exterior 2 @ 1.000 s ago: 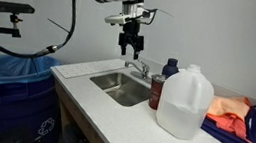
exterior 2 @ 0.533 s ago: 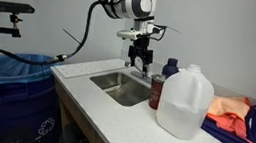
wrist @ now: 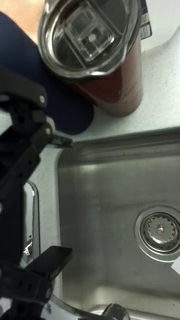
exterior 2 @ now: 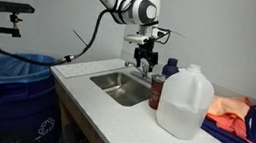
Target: Push the faucet to the left
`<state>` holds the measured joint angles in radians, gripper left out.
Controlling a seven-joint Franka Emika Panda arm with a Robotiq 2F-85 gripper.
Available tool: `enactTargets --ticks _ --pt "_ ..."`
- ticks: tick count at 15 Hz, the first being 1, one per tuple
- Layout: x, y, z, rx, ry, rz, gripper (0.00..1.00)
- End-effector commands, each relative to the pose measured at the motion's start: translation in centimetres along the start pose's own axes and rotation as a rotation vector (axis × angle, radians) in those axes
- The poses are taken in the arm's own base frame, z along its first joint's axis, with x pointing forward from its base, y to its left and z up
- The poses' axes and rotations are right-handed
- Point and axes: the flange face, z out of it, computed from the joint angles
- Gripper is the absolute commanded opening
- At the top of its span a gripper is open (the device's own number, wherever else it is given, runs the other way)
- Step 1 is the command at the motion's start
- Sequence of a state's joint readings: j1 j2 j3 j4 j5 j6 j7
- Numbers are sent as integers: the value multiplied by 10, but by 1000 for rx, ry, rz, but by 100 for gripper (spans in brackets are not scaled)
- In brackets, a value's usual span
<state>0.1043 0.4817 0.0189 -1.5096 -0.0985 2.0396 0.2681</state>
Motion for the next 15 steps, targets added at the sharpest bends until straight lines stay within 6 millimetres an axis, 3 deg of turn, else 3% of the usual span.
enactTargets --ticks 1,15 --pt "17 -25 2 9 15 -56 100" --pt "17 -86 -2 62 -1 -175 100"
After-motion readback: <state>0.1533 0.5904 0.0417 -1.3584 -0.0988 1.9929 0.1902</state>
